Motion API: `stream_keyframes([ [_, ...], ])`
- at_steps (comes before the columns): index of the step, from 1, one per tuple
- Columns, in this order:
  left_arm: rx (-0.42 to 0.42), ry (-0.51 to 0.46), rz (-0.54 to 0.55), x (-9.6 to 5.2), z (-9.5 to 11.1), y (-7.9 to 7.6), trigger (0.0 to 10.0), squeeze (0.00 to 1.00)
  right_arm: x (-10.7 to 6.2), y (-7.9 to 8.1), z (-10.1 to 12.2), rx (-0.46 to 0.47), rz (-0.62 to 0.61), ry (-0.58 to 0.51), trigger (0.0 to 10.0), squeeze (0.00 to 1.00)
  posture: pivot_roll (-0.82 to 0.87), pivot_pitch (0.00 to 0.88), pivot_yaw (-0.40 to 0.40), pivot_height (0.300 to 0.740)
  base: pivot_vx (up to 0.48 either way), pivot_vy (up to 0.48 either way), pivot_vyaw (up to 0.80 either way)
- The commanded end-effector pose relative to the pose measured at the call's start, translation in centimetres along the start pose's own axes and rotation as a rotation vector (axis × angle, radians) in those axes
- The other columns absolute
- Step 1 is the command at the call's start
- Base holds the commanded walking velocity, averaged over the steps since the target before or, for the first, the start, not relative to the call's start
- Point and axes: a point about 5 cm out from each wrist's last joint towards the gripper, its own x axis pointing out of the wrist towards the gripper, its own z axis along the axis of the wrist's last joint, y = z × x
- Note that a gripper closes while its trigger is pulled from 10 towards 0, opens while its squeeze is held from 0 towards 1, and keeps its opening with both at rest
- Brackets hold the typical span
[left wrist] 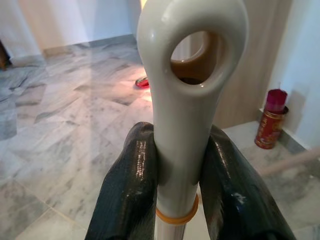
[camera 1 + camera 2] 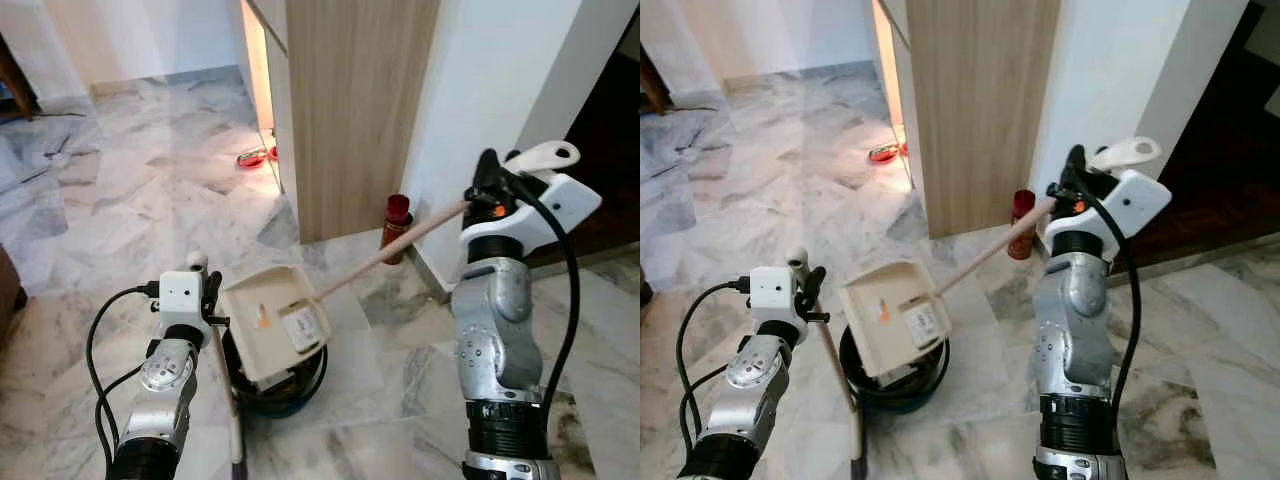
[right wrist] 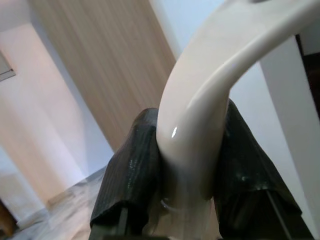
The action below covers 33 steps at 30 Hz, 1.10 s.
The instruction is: Sweep floor
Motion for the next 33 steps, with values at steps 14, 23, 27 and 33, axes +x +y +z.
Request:
stream_keyframes([
  [14,-0.006,-0.059,-0.019,0.3,1.2,-0.4,10.0,0.0,-0.6,4.2,2.7,-0.048,0.17,-0.185,10.0,0.0,-0.03,0.0,0.027,0.74,0.0,0.0,0.0],
  [23,0.007,-0.063,-0.029,0.3,1.2,-0.5,10.0,0.0,-1.8,6.4,2.9,-0.005,0.256,-0.214,10.0,0.0,-0.03,0.0,0.025,0.74,0.0,0.0,0.0],
  [27,0.006,-0.063,-0.031,0.3,1.2,-0.5,10.0,0.0,-2.1,7.0,3.2,-0.01,0.29,-0.236,10.0,0.0,-0.03,0.0,0.026,0.74,0.0,0.0,0.0],
  [33,0.005,-0.064,-0.035,0.4,1.3,-0.5,10.0,0.0,-3.3,8.8,3.3,-0.051,0.407,-0.273,10.0,0.0,-0.03,0.0,0.028,0.74,0.0,0.0,0.0],
])
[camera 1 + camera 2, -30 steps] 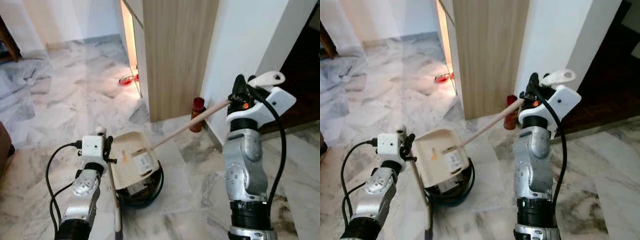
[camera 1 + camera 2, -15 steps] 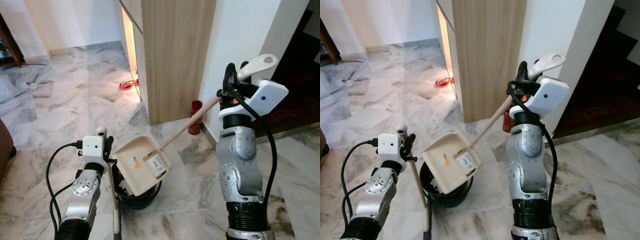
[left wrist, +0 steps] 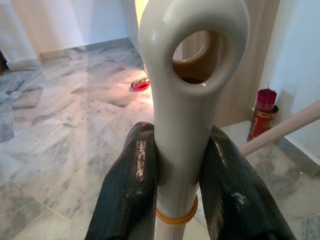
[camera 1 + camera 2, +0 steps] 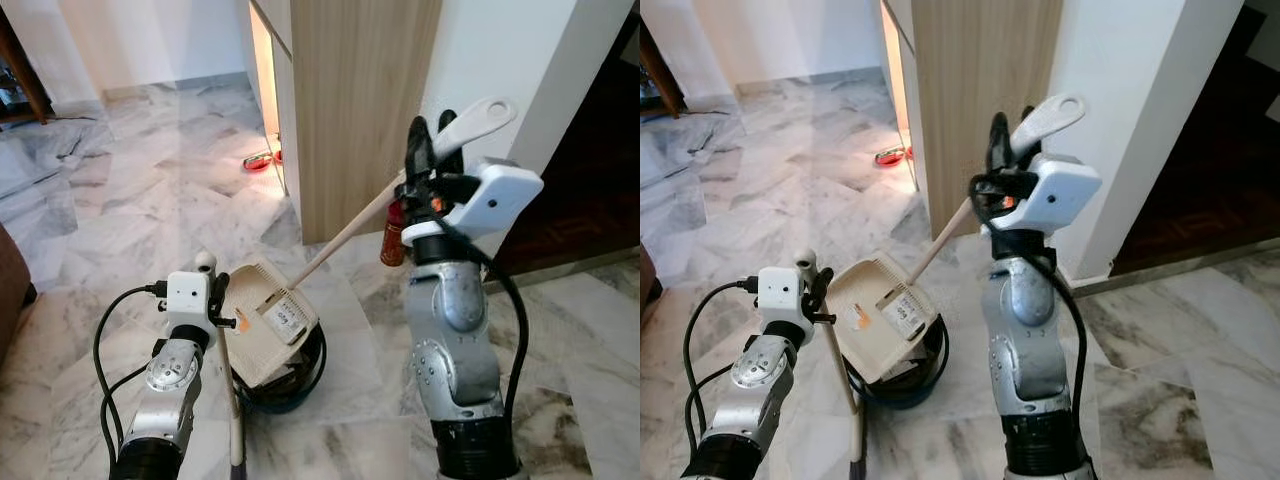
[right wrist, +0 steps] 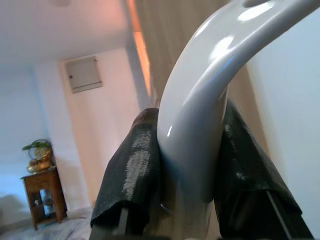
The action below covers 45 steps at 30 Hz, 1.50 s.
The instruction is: Sweep floor
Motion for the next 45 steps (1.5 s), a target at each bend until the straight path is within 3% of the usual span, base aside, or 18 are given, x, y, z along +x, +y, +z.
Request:
stream_keyframes([
  [1,0.004,-0.065,-0.012,0.4,1.3,-0.1,10.0,0.0,0.2,1.8,2.8,-0.001,0.093,-0.155,10.0,0.0,-0.03,0.0,0.028,0.74,0.0,0.0,0.0],
  [23,0.019,-0.068,-0.031,0.5,1.4,-0.3,10.0,0.0,-1.4,6.3,4.2,-0.121,0.332,-0.286,10.0,0.0,-0.03,0.0,0.026,0.74,0.0,0.0,0.0],
  [45,0.04,-0.061,-0.05,0.4,1.2,-0.6,10.0,0.0,-1.6,6.5,4.0,-0.193,0.338,-0.295,10.0,0.0,-0.03,0.0,0.024,0.74,0.0,0.0,0.0],
])
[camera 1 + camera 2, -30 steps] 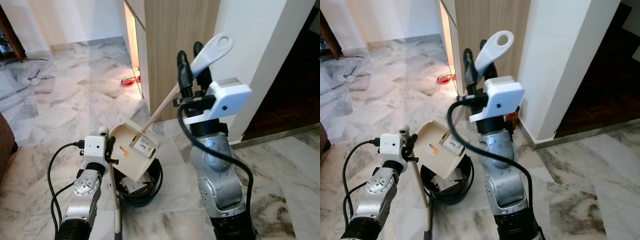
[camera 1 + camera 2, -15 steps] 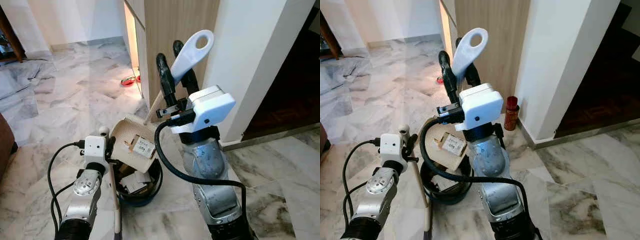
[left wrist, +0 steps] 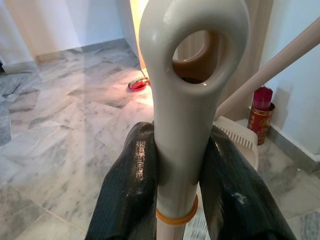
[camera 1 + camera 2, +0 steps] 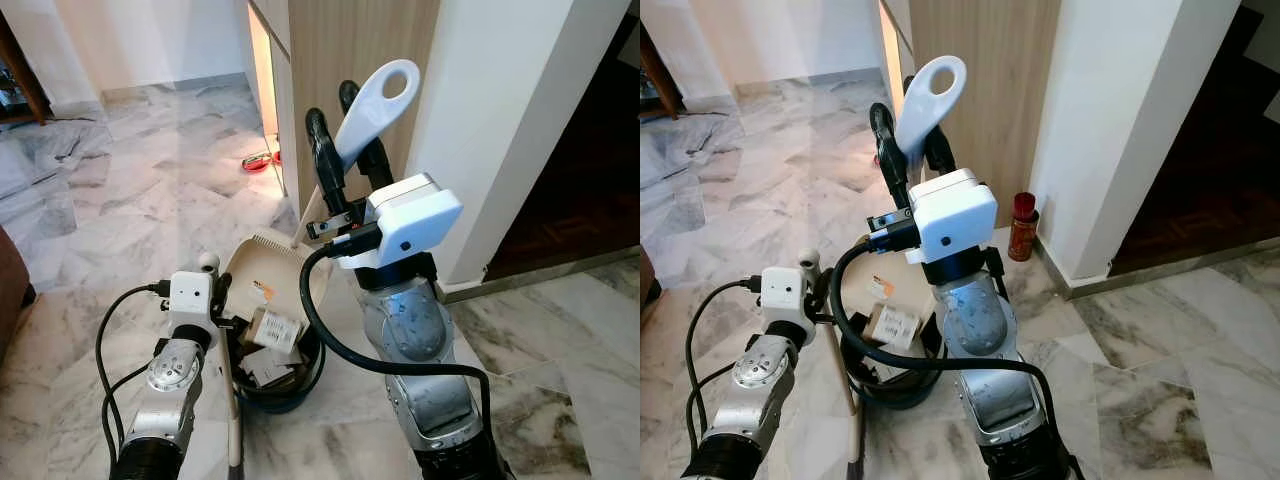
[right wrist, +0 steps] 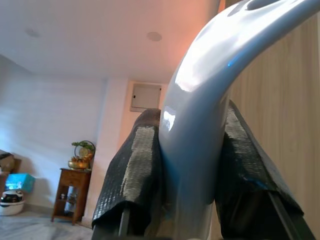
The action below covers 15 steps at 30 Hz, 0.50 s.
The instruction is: Sweep floor
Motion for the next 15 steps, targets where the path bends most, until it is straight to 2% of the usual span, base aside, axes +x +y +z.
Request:
stream_keyframes([
  [1,0.03,-0.06,-0.032,0.4,1.2,-0.4,10.0,0.0,0.5,0.0,2.1,-0.048,0.003,-0.119,10.0,0.0,-0.03,0.0,0.024,0.74,0.0,0.0,0.0],
  [7,0.041,-0.055,-0.039,0.4,1.0,-0.5,10.0,0.0,0.5,-0.1,1.7,-0.136,-0.002,-0.109,10.0,0.0,-0.03,0.0,0.022,0.74,0.0,0.0,0.0],
  [12,0.042,-0.054,-0.04,0.3,1.0,-0.6,10.0,0.0,0.5,-0.9,1.3,-0.187,-0.043,-0.086,10.0,0.0,-0.03,0.0,0.018,0.74,0.0,0.0,0.0],
  [15,0.041,-0.054,-0.038,0.3,1.0,-0.6,10.0,0.0,0.3,-3.4,0.4,-0.321,-0.133,-0.021,10.0,0.0,-0.03,0.0,0.018,0.74,0.0,0.0,0.0],
])
